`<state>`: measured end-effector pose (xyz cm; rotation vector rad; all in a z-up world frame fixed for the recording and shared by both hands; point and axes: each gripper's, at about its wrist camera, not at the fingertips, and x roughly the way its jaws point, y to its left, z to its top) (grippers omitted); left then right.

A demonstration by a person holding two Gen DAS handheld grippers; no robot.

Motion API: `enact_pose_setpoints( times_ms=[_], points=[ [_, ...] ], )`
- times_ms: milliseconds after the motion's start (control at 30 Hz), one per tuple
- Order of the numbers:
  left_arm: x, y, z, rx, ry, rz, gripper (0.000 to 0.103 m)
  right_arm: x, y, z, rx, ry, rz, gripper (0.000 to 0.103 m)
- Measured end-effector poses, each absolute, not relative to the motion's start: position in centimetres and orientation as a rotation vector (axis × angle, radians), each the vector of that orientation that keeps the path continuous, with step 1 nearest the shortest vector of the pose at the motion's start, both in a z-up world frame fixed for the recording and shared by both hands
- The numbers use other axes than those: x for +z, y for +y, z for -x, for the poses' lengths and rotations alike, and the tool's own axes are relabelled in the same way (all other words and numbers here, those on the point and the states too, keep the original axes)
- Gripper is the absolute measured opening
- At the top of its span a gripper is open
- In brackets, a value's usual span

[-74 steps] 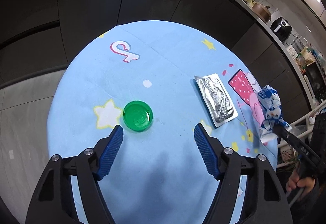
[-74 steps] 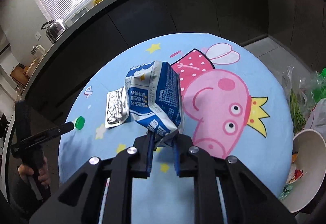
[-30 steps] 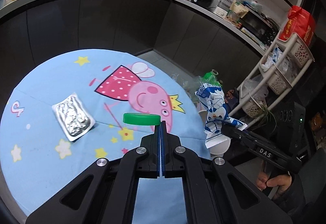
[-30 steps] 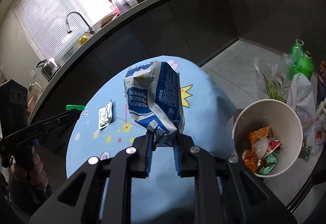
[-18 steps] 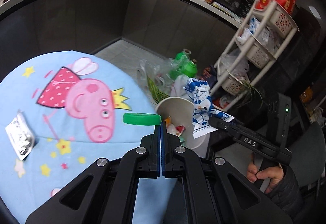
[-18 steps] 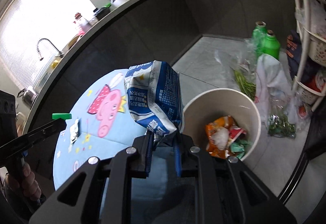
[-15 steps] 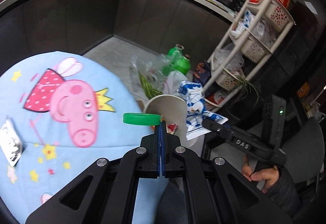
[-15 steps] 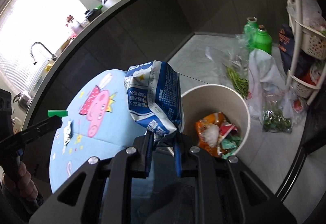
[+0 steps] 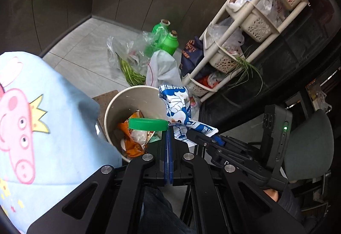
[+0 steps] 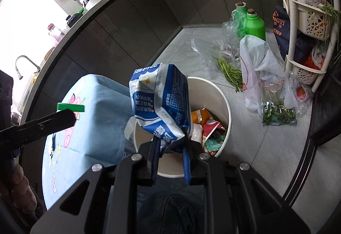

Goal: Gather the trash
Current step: 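Carry the carton and cap over the bucket and release both, then move both tools back toward the silver foil pack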

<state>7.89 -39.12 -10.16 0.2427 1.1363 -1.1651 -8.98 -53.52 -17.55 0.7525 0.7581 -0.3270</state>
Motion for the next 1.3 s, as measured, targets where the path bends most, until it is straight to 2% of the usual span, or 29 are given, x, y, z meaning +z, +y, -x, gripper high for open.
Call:
enact_pose_setpoints(
  times_ms=[100, 133, 167, 200, 233, 333, 400, 467, 600, 1033, 1300],
  points=[
    [-11.2, -40.0, -8.2, -1.164, 1.159, -0.251, 0.002, -18.4, -53.9, 8.4, -0.332, 0.780, -0.732, 0.025],
    [-11.7, -40.4, -8.4, -1.161, 1.169, -0.263, 0.018, -18.7, -53.9, 8.2, -0.334, 0.790, -0.721, 0.030],
    [-12.0, -40.3, -8.6, -1.147, 1.171, -0.270, 0.052, -18.8, -53.8, 8.1, -0.338, 0.800, -0.712, 0.036],
    [-12.2, -40.3, -8.7, -1.124, 1.163, -0.270, 0.068, -19.1, -53.8, 7.9, -0.345, 0.812, -0.693, 0.039],
    [-12.2, -40.1, -9.0, -1.096, 1.143, -0.262, 0.078, -19.3, -53.7, 7.9, -0.346, 0.819, -0.677, 0.048],
    [-12.5, -39.6, -9.8, -1.071, 1.158, -0.233, 0.080, -19.7, -53.2, 8.1, -0.347, 0.824, -0.645, 0.066],
    [-12.7, -39.2, -10.5, -1.043, 1.172, -0.204, 0.084, -19.8, -53.0, 8.0, -0.340, 0.830, -0.634, 0.073],
    [-12.6, -38.6, -11.0, -1.016, 1.172, -0.178, 0.087, -19.7, -52.8, 7.9, -0.329, 0.825, -0.629, 0.088],
    [-12.1, -38.1, -11.5, -1.007, 1.171, -0.156, 0.089, -19.0, -52.7, 7.6, -0.316, 0.805, -0.619, 0.100],
    [-8.6, -34.5, -12.1, -0.997, 1.128, -0.082, 0.091, -15.9, -51.0, 6.7, -0.273, 0.775, -0.590, 0.099],
    [-4.6, -26.9, -14.0, -0.893, 1.054, -0.013, 0.091, -12.4, -48.1, 5.1, -0.196, 0.739, -0.533, 0.099]
  ],
)
